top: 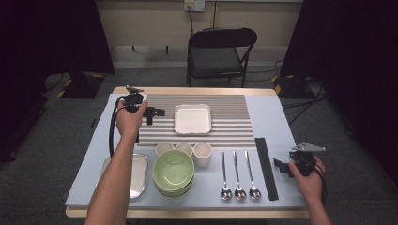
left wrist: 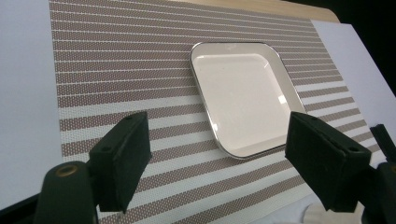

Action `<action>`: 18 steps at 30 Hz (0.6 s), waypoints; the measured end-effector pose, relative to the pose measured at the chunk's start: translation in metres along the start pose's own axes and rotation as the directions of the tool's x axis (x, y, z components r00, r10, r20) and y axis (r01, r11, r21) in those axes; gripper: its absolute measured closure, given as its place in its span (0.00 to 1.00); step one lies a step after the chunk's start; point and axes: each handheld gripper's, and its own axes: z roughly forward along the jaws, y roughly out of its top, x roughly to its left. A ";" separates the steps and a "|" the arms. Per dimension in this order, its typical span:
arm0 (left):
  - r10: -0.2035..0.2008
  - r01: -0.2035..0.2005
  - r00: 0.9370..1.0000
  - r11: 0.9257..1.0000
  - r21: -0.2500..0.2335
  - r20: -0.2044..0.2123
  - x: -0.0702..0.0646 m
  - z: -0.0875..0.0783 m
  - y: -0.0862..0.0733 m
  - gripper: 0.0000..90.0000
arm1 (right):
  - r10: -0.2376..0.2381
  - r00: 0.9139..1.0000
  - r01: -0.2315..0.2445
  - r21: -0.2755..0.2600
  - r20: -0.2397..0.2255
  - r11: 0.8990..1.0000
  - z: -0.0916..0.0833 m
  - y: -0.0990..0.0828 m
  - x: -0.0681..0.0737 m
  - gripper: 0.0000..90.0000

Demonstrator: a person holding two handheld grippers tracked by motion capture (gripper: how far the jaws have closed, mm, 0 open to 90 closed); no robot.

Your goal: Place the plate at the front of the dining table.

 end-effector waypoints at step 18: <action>0.029 -0.030 0.999 0.999 0.024 0.025 0.006 -0.009 -0.010 0.24 | -0.001 1.000 0.001 0.000 0.000 1.000 0.000 0.000 0.000 0.23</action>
